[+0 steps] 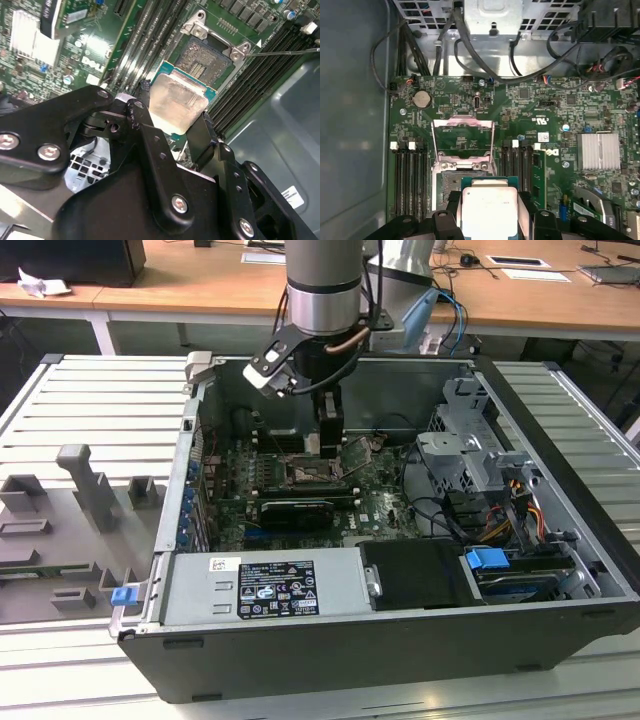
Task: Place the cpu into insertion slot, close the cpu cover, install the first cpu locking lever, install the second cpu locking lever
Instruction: 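Place the cpu into insertion slot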
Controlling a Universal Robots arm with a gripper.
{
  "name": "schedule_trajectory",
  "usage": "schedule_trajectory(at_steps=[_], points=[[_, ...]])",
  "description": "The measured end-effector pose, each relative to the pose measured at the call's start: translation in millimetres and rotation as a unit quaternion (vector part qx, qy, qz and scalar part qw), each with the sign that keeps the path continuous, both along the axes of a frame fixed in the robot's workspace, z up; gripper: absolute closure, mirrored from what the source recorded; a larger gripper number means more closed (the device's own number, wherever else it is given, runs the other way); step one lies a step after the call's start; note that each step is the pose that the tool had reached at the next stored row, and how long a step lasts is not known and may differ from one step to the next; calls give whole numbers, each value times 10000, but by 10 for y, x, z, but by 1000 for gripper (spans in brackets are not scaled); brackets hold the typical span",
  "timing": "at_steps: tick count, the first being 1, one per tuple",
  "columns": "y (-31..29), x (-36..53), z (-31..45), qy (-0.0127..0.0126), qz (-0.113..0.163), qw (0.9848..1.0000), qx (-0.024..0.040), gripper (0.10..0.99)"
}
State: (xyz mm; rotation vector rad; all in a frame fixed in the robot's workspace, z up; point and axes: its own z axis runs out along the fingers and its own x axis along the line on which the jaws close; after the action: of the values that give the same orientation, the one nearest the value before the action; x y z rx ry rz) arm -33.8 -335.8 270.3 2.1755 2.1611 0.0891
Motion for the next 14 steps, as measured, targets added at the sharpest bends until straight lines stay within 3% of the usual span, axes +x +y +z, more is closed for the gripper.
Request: schedule_trajectory(at_steps=[14], points=[[31, 0, -99, 0, 0, 10000, -3, 549]])
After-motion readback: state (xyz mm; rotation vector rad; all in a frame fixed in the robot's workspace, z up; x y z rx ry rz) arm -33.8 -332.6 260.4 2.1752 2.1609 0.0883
